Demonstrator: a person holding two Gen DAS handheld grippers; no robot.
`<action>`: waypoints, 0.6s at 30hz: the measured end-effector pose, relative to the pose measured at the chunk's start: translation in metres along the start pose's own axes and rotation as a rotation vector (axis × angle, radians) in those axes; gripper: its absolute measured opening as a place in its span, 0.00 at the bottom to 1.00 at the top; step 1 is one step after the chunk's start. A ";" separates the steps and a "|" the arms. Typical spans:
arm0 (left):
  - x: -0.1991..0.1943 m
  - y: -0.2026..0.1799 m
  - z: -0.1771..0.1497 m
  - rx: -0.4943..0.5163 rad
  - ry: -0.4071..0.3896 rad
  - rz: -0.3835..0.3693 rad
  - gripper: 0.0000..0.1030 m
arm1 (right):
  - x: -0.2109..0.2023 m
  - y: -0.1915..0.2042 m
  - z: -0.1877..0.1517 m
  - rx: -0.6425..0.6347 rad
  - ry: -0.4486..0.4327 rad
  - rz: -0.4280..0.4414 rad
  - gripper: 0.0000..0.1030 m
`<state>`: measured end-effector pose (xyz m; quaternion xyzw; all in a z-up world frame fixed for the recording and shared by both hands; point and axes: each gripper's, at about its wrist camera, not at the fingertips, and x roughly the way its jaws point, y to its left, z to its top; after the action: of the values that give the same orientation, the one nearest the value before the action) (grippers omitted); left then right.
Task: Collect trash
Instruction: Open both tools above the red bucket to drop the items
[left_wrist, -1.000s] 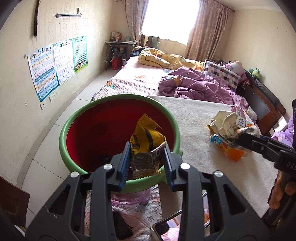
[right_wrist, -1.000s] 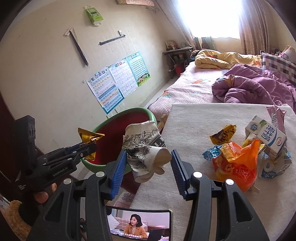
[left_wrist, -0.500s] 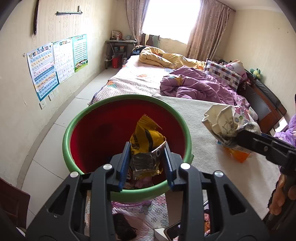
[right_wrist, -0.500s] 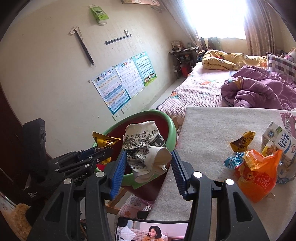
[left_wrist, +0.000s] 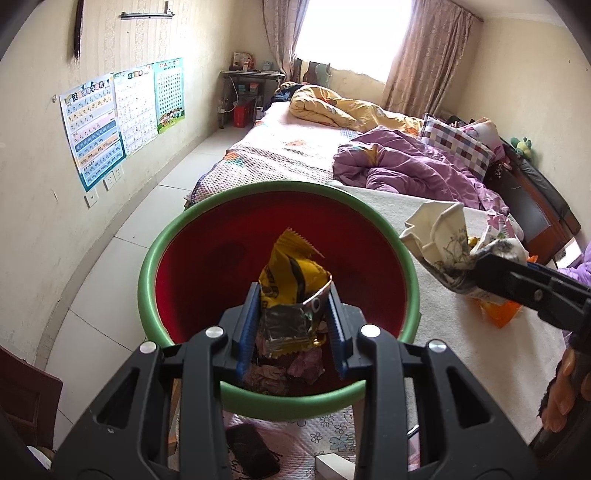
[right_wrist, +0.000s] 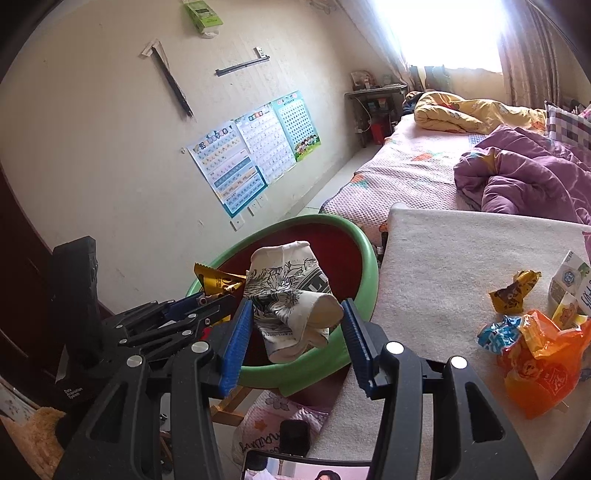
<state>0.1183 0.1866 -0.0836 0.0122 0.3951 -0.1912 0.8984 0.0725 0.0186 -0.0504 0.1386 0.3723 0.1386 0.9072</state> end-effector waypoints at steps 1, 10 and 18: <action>0.001 0.001 0.000 0.001 0.002 0.001 0.31 | 0.002 0.001 0.002 -0.004 -0.001 0.001 0.46; 0.008 0.005 -0.001 -0.002 0.017 0.003 0.32 | 0.012 0.008 0.010 -0.026 0.009 0.010 0.46; 0.013 0.004 0.001 0.000 0.028 0.002 0.32 | 0.017 0.013 0.012 -0.038 0.017 0.016 0.46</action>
<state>0.1279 0.1859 -0.0925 0.0153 0.4076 -0.1901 0.8930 0.0907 0.0350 -0.0483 0.1231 0.3762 0.1543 0.9052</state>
